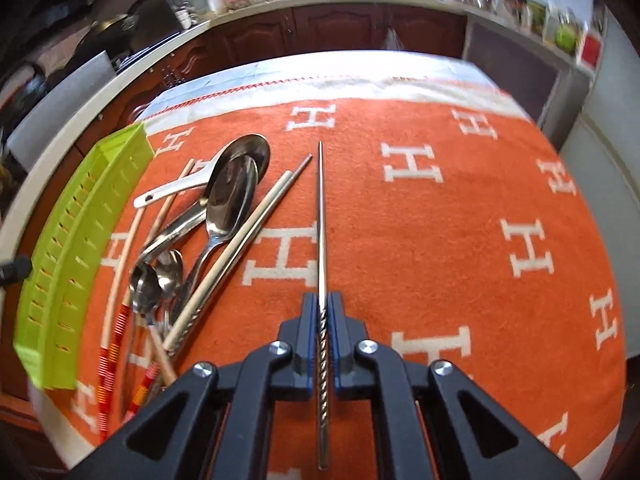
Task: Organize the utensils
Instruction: 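Carry the metal chopstick into the green tray with the right tool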
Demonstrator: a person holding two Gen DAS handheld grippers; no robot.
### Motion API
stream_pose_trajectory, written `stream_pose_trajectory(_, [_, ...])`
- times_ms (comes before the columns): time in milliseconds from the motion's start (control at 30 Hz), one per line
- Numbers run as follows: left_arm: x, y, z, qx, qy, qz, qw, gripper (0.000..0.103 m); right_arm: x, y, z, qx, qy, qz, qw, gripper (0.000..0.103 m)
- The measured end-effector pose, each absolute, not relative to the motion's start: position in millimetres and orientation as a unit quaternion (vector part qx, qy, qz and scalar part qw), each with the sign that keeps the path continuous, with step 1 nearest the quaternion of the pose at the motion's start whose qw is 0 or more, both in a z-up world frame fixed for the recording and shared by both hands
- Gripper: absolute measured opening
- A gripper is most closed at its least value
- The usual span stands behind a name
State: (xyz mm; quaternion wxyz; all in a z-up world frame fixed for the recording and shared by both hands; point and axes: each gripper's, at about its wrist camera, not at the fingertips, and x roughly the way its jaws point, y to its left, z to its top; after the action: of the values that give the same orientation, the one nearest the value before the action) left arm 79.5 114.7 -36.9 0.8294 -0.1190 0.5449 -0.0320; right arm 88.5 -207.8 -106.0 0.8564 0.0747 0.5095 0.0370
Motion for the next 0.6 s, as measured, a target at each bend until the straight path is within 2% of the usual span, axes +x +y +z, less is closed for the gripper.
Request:
stream_pose_trajectory(200, [69.4,126.9,-20.7,-0.117,0.522,-0.011,0.845,0.018,84.3,-202.0,-58.6,0.172,0.496,0.09,0.846,0.005])
stream_pose_trajectory(333, [66.9,132.7,-18.1,-0.118,0.52,-0.004,0.846,0.018,87.7,-163.2,-19.6,0.19,0.481,0.164,0.84,0.005])
stream_pose_trajectory(600, [62.3,146.3,-30.4,-0.128,0.535,0.022,0.835,0.019,117.4,-66.2,-36.2,0.197,0.534,0.235,0.788,0.005])
